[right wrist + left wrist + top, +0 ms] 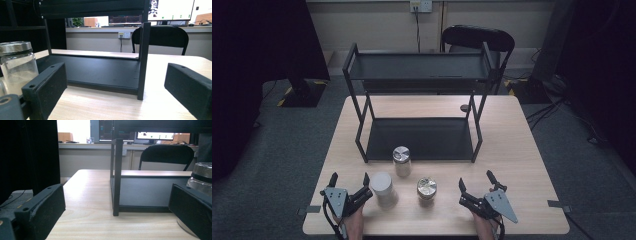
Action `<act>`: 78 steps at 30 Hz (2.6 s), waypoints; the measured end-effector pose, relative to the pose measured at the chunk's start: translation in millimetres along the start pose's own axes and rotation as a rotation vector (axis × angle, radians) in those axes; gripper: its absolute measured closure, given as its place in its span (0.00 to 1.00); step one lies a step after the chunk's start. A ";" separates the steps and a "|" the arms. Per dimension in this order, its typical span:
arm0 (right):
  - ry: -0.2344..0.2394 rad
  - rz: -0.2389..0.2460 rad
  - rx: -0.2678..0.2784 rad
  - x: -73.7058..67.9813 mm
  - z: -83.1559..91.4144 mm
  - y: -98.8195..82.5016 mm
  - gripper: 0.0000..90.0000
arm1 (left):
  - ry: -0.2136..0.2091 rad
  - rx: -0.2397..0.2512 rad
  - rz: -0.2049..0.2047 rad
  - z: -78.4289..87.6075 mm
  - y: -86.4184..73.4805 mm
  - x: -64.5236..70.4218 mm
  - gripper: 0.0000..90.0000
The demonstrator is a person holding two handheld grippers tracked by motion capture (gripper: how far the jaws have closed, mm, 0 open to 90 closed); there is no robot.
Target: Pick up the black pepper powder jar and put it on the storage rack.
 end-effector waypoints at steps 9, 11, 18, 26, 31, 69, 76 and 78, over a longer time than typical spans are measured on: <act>0.003 0.006 0.001 -0.2 0.2 0.0 0.04 | 0.008 0.000 0.009 1.4 1.2 0.4 0.00; 0.002 0.004 0.001 0.0 0.2 -0.1 0.04 | 0.010 -0.003 0.006 1.9 2.1 1.0 0.00; 0.002 0.006 0.003 -0.2 0.4 -0.2 0.04 | 0.009 0.002 0.009 3.5 3.3 1.0 0.00; 0.002 0.006 0.003 -0.1 0.5 -0.2 0.04 | 0.000 -0.002 0.013 3.4 3.1 2.5 0.00; 0.002 0.006 0.003 -0.1 0.6 -0.3 0.04 | -0.001 0.003 0.011 4.5 4.5 3.1 0.00; 0.003 0.000 0.003 0.6 0.6 -0.4 0.04 | -0.027 0.056 0.004 15.2 26.3 5.5 0.00; 0.003 0.001 0.004 0.6 0.7 -0.4 0.04 | -0.033 0.071 0.008 19.2 32.3 5.5 0.00; 0.004 0.002 0.004 0.5 0.7 -0.4 0.04 | -0.038 0.068 0.006 19.7 34.3 6.2 0.00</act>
Point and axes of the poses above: each handheld gripper's, and its own axes: z roughly backward along the jaws, y roughly out of its top, x roughly to its right, the point moved 4 cm from there along -z, roughly forward along the jaws, and after that the axes turned 14 degrees about -y, right-handed, at the moved point
